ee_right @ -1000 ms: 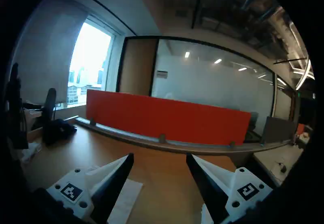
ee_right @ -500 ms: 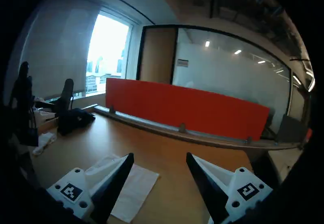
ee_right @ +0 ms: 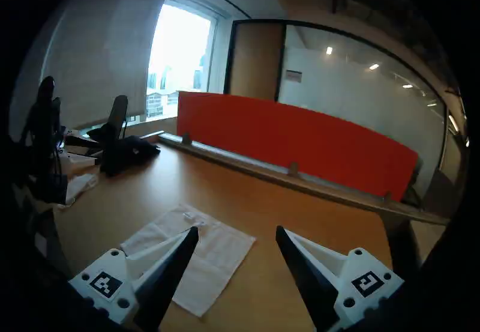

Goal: Fold towel

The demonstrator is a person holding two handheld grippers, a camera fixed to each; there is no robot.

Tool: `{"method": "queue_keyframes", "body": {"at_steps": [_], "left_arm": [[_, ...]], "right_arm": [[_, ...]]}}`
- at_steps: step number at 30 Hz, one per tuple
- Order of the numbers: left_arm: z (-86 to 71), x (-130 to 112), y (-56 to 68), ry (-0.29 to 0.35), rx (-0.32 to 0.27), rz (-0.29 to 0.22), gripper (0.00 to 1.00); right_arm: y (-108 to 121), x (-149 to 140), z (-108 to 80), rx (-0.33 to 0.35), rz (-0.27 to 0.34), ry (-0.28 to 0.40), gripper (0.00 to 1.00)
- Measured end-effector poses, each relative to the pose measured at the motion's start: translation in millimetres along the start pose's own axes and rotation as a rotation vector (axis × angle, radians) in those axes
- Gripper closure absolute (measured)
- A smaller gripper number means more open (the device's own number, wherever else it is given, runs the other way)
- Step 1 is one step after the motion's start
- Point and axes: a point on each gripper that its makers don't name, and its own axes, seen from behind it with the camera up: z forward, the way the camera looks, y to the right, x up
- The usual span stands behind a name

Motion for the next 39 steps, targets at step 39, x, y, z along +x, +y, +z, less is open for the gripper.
{"method": "queue_keyframes", "body": {"at_steps": [39], "left_arm": [[42.4, -165, 65.9, -0.271, -0.172, 0.067, 0.04]], "right_arm": [[-58, -165, 48.2, 0.105, -0.017, -0.237, 0.0]]}}
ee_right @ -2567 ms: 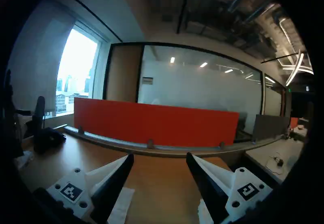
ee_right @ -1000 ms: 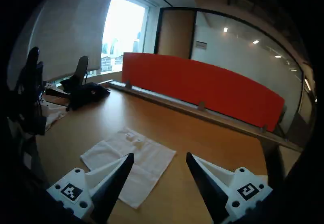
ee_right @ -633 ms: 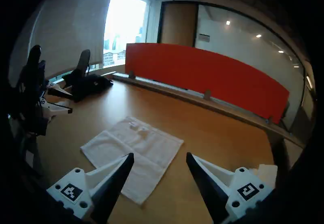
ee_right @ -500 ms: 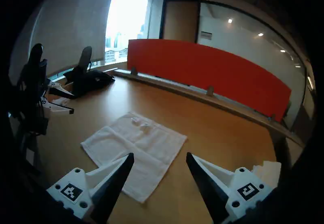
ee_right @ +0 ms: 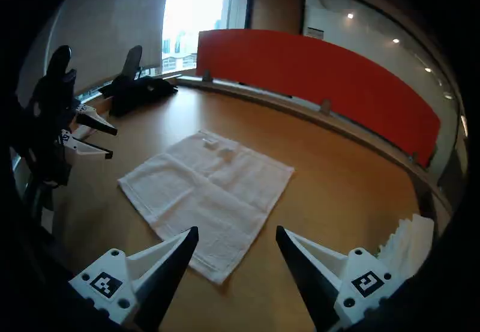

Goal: Fold towel

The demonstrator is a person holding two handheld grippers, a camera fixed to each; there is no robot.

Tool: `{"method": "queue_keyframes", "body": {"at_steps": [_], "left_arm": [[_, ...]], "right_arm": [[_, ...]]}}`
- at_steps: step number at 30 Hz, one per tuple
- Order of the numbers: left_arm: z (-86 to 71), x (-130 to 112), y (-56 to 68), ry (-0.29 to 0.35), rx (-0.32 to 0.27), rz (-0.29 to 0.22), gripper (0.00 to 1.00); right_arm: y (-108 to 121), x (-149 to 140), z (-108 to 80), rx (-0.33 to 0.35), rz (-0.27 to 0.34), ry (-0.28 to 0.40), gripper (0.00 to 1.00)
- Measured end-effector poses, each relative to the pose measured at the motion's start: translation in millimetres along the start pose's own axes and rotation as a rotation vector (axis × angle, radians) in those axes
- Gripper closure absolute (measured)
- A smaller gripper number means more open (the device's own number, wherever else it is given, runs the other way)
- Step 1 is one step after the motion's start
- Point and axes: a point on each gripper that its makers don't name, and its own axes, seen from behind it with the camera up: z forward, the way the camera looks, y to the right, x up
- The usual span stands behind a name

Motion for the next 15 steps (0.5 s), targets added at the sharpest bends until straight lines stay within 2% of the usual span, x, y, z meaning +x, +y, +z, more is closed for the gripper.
{"method": "queue_keyframes", "body": {"at_steps": [15], "left_arm": [[25.0, -33, 23.0, -0.094, -0.078, 0.023, 0.04]], "right_arm": [[-10, -49, 14.8, 0.032, -0.005, -0.101, 0.0]]}}
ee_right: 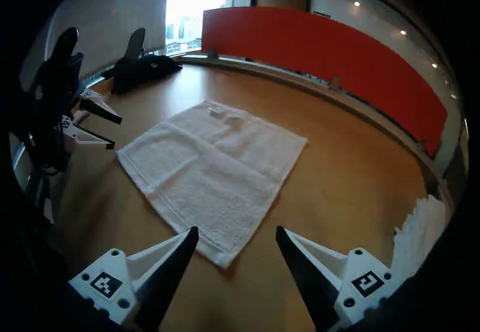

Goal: Fold towel

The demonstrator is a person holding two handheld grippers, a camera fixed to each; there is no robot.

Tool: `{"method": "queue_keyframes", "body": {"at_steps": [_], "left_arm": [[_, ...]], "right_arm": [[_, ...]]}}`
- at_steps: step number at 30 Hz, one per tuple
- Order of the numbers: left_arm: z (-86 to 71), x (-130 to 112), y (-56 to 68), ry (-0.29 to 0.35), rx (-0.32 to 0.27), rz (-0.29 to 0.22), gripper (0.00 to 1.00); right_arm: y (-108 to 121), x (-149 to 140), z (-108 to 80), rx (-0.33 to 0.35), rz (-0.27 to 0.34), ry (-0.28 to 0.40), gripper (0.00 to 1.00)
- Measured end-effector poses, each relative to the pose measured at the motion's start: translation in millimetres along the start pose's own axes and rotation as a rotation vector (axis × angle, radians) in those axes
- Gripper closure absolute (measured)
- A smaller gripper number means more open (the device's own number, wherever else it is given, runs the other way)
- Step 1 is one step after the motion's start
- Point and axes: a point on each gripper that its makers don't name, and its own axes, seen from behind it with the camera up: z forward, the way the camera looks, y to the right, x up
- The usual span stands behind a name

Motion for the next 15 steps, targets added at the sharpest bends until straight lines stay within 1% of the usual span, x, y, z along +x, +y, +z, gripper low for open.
{"method": "queue_keyframes", "body": {"at_steps": [9, 15], "left_arm": [[12.6, -21, 9.1, -0.083, -0.041, 0.012, 0.04], [18.0, -30, 14.0, -0.128, -0.062, 0.003, 0.04]], "right_arm": [[-6, -22, 3.6, 0.026, -0.017, -0.065, 0.02], [-9, -31, 6.6, 0.05, -0.004, -0.098, 0.05]]}}
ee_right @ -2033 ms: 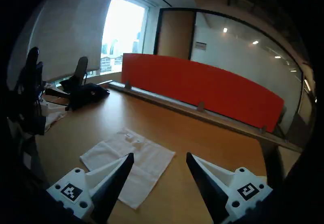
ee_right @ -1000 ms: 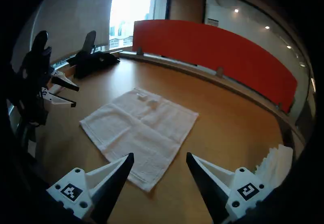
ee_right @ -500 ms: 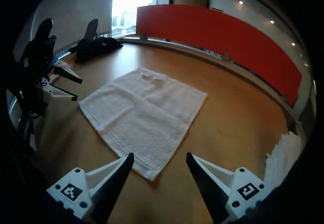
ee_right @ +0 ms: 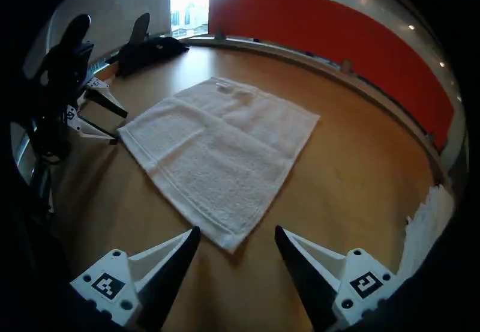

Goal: Fold towel

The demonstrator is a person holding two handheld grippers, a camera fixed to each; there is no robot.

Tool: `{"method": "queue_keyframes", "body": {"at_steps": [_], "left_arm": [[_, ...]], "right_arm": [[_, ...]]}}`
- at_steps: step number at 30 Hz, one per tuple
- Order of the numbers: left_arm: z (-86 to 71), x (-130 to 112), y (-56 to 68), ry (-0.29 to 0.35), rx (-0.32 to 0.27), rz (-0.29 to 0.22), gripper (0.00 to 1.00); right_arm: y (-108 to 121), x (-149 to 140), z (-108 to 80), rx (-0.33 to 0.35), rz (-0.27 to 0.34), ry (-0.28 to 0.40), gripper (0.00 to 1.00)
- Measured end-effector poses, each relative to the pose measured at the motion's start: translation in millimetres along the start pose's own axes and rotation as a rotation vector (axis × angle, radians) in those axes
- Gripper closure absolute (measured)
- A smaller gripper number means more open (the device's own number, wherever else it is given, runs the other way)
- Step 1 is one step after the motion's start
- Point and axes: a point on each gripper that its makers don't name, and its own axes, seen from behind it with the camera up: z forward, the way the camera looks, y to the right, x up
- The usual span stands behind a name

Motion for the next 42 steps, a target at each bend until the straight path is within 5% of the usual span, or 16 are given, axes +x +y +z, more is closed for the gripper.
{"method": "queue_keyframes", "body": {"at_steps": [10, 23, 30, 36, 42], "left_arm": [[1.1, 0, 2.1, -0.014, -0.007, 0.013, 0.12], [1.4, 0, 4.8, -0.032, -0.006, 0.012, 0.27], [2.1, 1, 12.2, -0.04, -0.013, 0.026, 0.45], [2.6, 1, 13.2, -0.045, -0.014, 0.019, 0.45], [2.8, 1, 16.1, -0.05, -0.016, 0.031, 0.69]], "right_arm": [[-1, -5, 4.0, 0.029, 0.001, -0.02, 0.13], [2, -4, 3.7, 0.043, 0.014, -0.023, 0.46], [2, -4, 2.7, 0.047, 0.001, -0.029, 0.49], [-1, -4, 2.3, 0.056, 0.002, -0.026, 0.6], [-6, -4, 1.9, 0.066, -0.007, -0.03, 0.77]]}}
